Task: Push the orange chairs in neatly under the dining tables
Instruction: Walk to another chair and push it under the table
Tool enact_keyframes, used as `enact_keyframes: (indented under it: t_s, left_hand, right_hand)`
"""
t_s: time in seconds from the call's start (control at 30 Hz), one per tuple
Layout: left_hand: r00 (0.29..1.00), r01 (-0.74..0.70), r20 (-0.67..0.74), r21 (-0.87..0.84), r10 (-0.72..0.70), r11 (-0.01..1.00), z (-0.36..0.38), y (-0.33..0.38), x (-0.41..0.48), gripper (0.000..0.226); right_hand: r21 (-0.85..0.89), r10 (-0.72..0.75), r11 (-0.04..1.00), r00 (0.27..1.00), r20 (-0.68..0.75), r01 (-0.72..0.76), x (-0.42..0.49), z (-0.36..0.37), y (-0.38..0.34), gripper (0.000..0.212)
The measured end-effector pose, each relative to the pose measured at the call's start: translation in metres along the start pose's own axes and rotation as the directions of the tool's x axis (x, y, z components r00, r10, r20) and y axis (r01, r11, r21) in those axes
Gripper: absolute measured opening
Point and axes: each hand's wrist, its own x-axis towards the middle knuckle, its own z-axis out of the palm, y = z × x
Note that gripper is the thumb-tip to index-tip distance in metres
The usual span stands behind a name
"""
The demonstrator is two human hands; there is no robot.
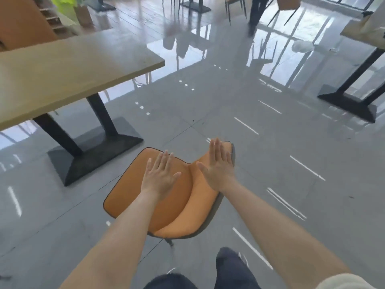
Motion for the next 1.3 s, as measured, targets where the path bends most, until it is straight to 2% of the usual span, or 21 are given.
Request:
enact_keyframes:
  t_s: [0.1,0.17,0.33,0.43,0.53,0.6,0.7,0.8,0.87,0.97,1.07,1.13,1.2,1.3]
  left_hand:
    - [0.985,0.170,-0.031,-0.019,-0.170,0.985,0.008,0.017,0.012,0.064]
    - [0.950,0.307,-0.053,-0.051,-0.309,0.950,0.014,0.031,0.015,0.063]
    - [0.812,0.568,-0.069,-0.133,-0.579,0.812,0.024,0.085,0.005,0.065]
    - [0.777,0.608,-0.078,-0.162,-0.624,0.777,0.032,0.118,-0.004,0.077]
    - [0.775,0.613,-0.021,-0.218,-0.632,0.760,0.041,0.150,-0.016,0.116]
    - [0.761,0.633,0.036,-0.259,-0.647,0.730,0.047,0.169,-0.022,0.124]
    - [0.746,0.657,0.094,-0.266,-0.659,0.706,0.050,0.183,-0.026,0.102]
    - [0.716,0.691,0.053,-0.197,-0.696,0.695,0.055,0.185,-0.027,0.079]
    - [0.704,0.703,0.019,-0.161,-0.710,0.693,0.058,0.183,-0.025,0.063]
    - [0.727,0.678,-0.013,-0.142,-0.686,0.721,0.061,0.179,-0.023,0.045]
    - [0.755,0.648,-0.013,-0.136,-0.655,0.749,0.062,0.169,-0.023,0.043]
    - [0.758,0.644,-0.022,-0.128,-0.652,0.754,0.064,0.160,-0.025,0.043]
    - [0.757,0.645,-0.036,-0.119,-0.652,0.755,0.064,0.150,-0.028,0.043]
    - [0.770,0.629,-0.044,-0.107,-0.636,0.770,0.061,0.129,-0.029,0.044]
  right_hand:
    - [-0.054,-0.137,0.989,0.990,0.042,0.139,0.035,-0.004,0.020,0.074]
    - [-0.104,-0.259,0.958,0.963,0.080,0.266,0.056,-0.007,0.034,0.073]
    - [-0.185,-0.502,0.808,0.818,0.280,0.560,0.076,-0.020,0.071,0.073]
    - [-0.180,-0.577,0.715,0.715,0.395,0.676,0.080,-0.024,0.093,0.076]
    - [-0.128,-0.618,0.672,0.647,0.448,0.730,0.081,-0.029,0.110,0.076]
    - [-0.094,-0.661,0.628,0.593,0.460,0.773,0.083,-0.033,0.118,0.075]
    - [-0.101,-0.733,0.482,0.464,0.497,0.871,0.088,-0.040,0.125,0.083]
    - [-0.166,-0.749,0.319,0.356,0.558,0.933,0.098,-0.040,0.127,0.088]
    - [-0.221,-0.741,0.268,0.347,0.574,0.938,0.108,-0.035,0.123,0.069]
    - [-0.292,-0.780,0.255,0.374,0.502,0.922,0.115,-0.028,0.118,0.033]
    - [-0.279,-0.837,0.276,0.373,0.400,0.920,0.117,-0.019,0.117,0.018]
    - [-0.269,-0.892,0.258,0.336,0.303,0.928,0.116,-0.010,0.115,0.018]
    - [-0.270,-0.916,0.233,0.303,0.261,0.934,0.114,-0.004,0.109,0.036]
    - [-0.260,-0.919,0.260,0.321,0.231,0.930,0.115,0.003,0.095,0.041]
